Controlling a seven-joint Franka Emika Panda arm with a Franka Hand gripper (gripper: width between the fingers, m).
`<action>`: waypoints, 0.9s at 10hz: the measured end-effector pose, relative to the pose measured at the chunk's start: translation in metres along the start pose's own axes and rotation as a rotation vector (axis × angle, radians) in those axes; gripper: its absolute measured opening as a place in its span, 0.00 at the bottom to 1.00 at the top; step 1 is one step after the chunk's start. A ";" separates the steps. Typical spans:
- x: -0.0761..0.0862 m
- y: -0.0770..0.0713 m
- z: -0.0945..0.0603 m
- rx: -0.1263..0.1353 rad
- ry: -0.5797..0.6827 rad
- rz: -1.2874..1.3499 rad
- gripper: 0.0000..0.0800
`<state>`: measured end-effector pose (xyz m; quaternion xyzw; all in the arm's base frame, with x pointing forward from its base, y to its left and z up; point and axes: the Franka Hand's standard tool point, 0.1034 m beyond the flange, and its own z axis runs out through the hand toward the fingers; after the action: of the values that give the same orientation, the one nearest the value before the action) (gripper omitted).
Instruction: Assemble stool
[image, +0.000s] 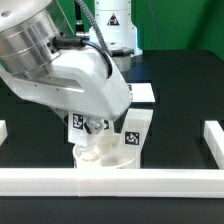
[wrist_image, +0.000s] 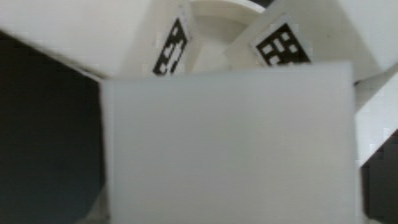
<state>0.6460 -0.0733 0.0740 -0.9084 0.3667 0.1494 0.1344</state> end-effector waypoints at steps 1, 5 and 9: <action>0.000 -0.001 0.003 -0.001 0.004 -0.001 0.42; 0.001 0.002 0.006 -0.016 0.006 -0.018 0.42; 0.002 0.007 0.018 -0.030 -0.004 -0.015 0.43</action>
Offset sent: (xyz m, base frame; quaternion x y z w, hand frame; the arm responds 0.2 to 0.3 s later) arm 0.0000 0.0000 0.0000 0.0000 0.0000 0.0000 1.0000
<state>0.6394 -0.0731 0.0559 -0.9128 0.3571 0.1556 0.1227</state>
